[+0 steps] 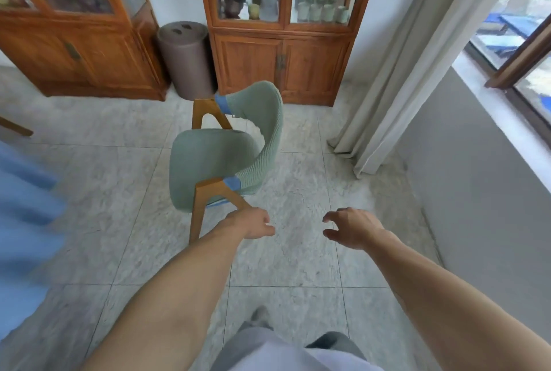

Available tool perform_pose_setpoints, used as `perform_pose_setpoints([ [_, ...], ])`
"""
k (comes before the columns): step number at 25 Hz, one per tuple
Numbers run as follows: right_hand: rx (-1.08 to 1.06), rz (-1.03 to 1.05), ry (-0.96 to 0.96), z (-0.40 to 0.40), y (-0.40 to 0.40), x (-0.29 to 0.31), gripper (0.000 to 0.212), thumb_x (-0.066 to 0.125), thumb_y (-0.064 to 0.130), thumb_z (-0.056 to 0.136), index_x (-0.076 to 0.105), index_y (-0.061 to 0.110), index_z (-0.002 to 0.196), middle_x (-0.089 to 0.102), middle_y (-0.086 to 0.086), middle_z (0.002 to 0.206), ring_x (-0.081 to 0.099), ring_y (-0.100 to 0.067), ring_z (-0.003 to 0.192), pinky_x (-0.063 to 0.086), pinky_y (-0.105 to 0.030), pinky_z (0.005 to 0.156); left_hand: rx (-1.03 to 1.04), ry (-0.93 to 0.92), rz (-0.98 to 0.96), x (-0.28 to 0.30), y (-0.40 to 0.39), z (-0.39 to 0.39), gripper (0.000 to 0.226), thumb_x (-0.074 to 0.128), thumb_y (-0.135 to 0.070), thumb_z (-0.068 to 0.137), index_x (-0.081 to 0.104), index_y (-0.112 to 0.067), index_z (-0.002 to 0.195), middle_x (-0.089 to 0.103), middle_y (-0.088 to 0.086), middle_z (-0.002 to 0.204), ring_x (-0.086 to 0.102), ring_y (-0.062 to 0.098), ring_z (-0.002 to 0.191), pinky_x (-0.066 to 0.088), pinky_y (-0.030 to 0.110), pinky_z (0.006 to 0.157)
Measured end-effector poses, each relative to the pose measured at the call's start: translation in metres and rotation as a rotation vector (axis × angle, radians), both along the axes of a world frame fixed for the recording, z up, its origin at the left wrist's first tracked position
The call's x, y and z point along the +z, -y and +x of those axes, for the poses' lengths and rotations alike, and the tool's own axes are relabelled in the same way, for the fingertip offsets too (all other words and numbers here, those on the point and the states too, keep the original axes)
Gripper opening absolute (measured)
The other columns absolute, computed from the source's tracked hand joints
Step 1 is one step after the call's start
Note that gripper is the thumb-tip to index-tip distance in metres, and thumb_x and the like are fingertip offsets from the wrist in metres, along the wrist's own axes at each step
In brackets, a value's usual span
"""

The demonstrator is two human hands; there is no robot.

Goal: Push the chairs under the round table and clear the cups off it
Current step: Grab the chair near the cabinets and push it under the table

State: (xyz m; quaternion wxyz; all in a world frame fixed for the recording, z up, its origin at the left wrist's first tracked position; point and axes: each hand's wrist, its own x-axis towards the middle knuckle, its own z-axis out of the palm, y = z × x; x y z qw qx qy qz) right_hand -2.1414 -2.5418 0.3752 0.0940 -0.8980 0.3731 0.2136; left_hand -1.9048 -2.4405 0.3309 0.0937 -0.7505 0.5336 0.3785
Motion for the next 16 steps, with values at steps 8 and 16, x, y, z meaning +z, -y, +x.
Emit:
perform_pose_setpoints([
  [8,0.032,-0.004,-0.015,0.048,0.133,-0.013,0.045,0.045,0.055,0.097,0.049,0.036,0.138,0.059,0.006,0.133,0.057,-0.018,0.119,0.043,-0.032,0.080,0.029,0.029,0.036,-0.009,0.116,0.051,0.055,0.053,-0.058,0.088,0.060,-0.020,0.127,0.059,0.001,0.128,0.057,0.025,0.114,0.048,0.040,0.096],
  [16,0.200,-0.026,0.011,0.098,0.330,-0.017,0.047,0.047,0.056,0.095,0.047,0.038,0.139,0.058,0.008,0.135,0.059,-0.017,0.118,0.047,-0.032,0.084,0.242,0.046,0.002,-0.018,0.245,0.078,0.054,0.054,-0.058,0.088,0.058,-0.022,0.129,0.060,0.002,0.127,0.057,0.024,0.110,0.046,0.035,0.086],
])
